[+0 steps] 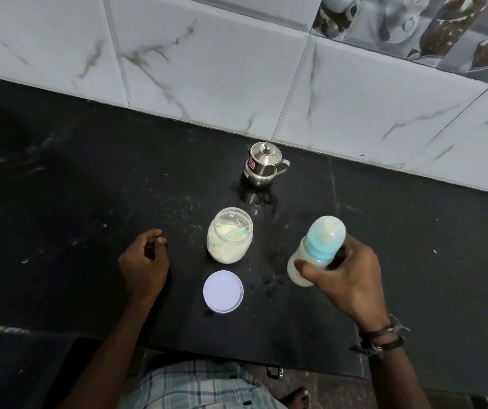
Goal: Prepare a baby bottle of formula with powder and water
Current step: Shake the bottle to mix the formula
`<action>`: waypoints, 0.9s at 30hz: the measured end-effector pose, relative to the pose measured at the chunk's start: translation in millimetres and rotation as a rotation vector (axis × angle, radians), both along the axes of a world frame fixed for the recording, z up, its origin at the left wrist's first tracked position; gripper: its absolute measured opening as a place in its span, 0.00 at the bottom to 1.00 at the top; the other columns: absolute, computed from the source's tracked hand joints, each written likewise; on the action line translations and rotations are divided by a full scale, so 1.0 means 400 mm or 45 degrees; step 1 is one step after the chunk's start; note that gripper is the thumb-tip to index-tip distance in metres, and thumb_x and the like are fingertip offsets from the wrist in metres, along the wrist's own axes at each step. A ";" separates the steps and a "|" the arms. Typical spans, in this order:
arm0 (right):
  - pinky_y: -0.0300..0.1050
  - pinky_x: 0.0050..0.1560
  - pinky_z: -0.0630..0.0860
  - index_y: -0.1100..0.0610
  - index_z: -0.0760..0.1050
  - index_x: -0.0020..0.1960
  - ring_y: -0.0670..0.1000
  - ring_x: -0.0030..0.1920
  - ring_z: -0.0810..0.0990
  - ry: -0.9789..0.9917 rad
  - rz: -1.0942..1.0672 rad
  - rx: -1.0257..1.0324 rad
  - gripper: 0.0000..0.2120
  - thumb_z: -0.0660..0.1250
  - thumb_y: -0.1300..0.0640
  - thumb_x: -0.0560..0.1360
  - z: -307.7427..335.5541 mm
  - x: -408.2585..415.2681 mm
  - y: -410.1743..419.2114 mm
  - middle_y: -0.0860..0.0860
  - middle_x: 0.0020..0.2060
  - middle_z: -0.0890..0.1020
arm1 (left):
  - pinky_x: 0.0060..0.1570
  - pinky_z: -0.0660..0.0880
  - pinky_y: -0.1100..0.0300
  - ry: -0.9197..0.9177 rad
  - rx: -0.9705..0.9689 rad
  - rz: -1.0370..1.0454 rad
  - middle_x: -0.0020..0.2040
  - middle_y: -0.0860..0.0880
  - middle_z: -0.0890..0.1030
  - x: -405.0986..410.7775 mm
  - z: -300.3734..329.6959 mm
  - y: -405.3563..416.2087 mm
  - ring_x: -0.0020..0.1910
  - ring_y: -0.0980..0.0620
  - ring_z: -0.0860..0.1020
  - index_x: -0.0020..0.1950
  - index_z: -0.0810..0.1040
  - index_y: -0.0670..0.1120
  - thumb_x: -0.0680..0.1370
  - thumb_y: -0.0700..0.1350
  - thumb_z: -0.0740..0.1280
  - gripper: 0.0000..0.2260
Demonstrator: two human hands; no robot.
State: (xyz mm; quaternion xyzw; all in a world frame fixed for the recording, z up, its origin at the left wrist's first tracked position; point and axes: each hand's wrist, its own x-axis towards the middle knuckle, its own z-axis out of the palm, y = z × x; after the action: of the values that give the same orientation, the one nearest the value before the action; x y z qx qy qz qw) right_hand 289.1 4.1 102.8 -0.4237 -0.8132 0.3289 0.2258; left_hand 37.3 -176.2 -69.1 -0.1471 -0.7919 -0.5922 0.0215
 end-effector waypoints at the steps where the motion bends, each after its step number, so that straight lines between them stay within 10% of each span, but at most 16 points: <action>1: 0.53 0.43 0.83 0.49 0.81 0.47 0.46 0.41 0.85 0.047 0.007 -0.049 0.19 0.81 0.51 0.58 0.002 0.002 0.000 0.46 0.39 0.86 | 0.45 0.74 0.75 0.004 -0.001 -0.001 0.43 0.50 0.83 0.000 -0.001 0.000 0.42 0.68 0.79 0.55 0.82 0.44 0.78 0.36 0.68 0.08; 23: 0.46 0.36 0.79 0.48 0.78 0.47 0.45 0.38 0.82 -0.284 0.025 0.135 0.22 0.78 0.43 0.57 0.011 0.002 0.006 0.44 0.36 0.83 | 0.45 0.72 0.77 0.033 -0.006 -0.010 0.44 0.51 0.82 0.001 -0.001 -0.002 0.43 0.70 0.79 0.55 0.82 0.43 0.78 0.35 0.68 0.08; 27: 0.49 0.45 0.84 0.51 0.81 0.49 0.48 0.43 0.86 0.035 0.182 -0.151 0.18 0.82 0.56 0.61 0.022 0.009 0.004 0.47 0.42 0.87 | 0.45 0.73 0.77 0.054 -0.011 -0.011 0.44 0.50 0.82 -0.001 -0.001 -0.001 0.43 0.70 0.78 0.55 0.82 0.42 0.77 0.35 0.68 0.08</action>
State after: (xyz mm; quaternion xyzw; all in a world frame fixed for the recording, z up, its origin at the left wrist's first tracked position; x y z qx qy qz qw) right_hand 292.7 5.8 111.6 -0.3727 -0.8172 0.3977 0.1875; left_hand 37.1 -176.7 -69.6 -0.1632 -0.7932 -0.5857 0.0349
